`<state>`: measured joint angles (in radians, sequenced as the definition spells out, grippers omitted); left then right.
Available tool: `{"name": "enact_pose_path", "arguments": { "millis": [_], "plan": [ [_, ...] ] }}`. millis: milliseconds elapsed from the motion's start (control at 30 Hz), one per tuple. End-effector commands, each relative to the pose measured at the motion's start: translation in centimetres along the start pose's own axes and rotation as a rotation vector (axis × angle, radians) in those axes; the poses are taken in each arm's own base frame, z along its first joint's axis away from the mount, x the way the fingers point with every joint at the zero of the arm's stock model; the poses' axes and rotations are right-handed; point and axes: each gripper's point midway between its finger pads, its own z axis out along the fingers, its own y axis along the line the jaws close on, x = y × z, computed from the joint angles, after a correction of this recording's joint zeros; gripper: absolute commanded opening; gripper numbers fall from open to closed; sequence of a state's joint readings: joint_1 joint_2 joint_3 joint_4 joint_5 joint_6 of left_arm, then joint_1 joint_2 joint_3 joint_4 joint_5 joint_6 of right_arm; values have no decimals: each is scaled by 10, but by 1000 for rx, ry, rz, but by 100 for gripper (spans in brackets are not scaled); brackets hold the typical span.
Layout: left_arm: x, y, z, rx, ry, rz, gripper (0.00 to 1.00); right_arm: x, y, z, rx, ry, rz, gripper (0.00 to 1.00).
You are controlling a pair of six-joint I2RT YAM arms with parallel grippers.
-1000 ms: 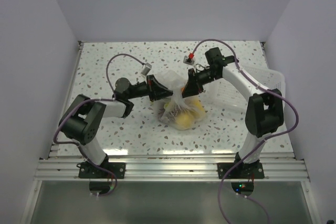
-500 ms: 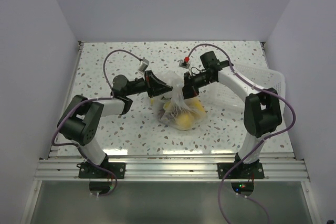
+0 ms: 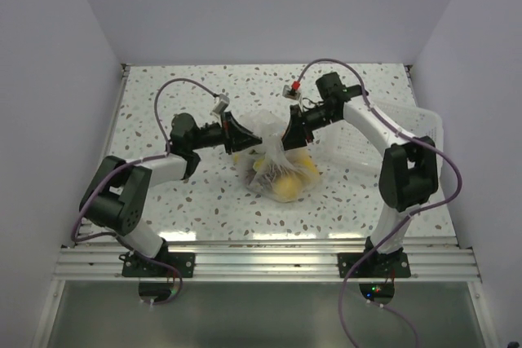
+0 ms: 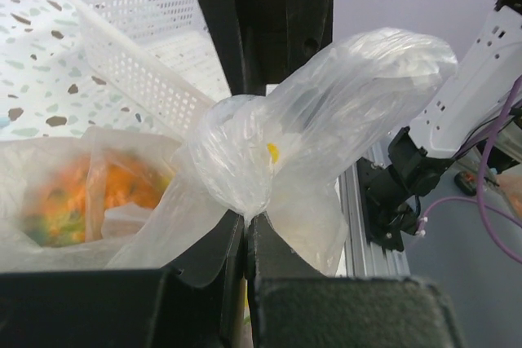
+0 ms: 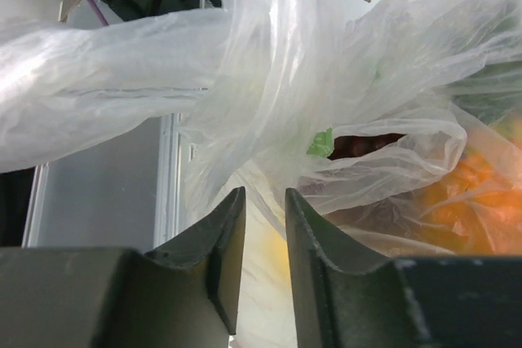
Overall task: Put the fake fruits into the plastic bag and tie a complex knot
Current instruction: Tie the plastic bag at the center of the board.
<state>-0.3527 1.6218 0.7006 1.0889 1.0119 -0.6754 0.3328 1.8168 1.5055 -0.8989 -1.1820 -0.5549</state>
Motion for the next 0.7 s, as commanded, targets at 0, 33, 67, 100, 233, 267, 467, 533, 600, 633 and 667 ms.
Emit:
{"name": "enact_pose_path", "arguments": {
  "millis": [0, 33, 67, 100, 233, 267, 467, 533, 600, 633, 667],
  "plan": [
    [-3, 9, -3, -54, 29, 60, 0, -6, 6, 2, -63, -14, -27, 27],
    [3, 10, -5, -62, 52, 30, 0, -4, 6, 2, -69, -5, -9, 27],
    [6, 8, -5, -53, 61, 29, 0, -3, 5, 3, -69, 2, -2, 27],
    [8, 8, -6, -56, 69, 30, 0, -1, 3, 2, -63, 12, -26, 29],
    [24, 11, -11, -73, 131, 15, 0, 4, 5, 1, -74, 34, -14, 35],
    [27, 11, -11, -71, 139, 13, 0, 5, 4, 1, -74, 35, -11, 35],
    [42, 1, -9, -14, 179, -19, 0, 1, -2, 8, -85, 18, -11, 32],
    [46, -3, -3, 10, 186, -15, 0, -3, -8, 12, -74, 0, -7, 32],
    [48, -6, 1, 30, 178, -19, 0, -7, -9, 13, -43, -8, 27, 31],
    [50, -10, 4, 44, 179, -22, 0, -10, -18, 17, -18, -26, -5, 30],
    [53, -11, 6, 42, 175, -41, 0, -11, -19, 17, 6, -30, 28, 30]
  ]
}}
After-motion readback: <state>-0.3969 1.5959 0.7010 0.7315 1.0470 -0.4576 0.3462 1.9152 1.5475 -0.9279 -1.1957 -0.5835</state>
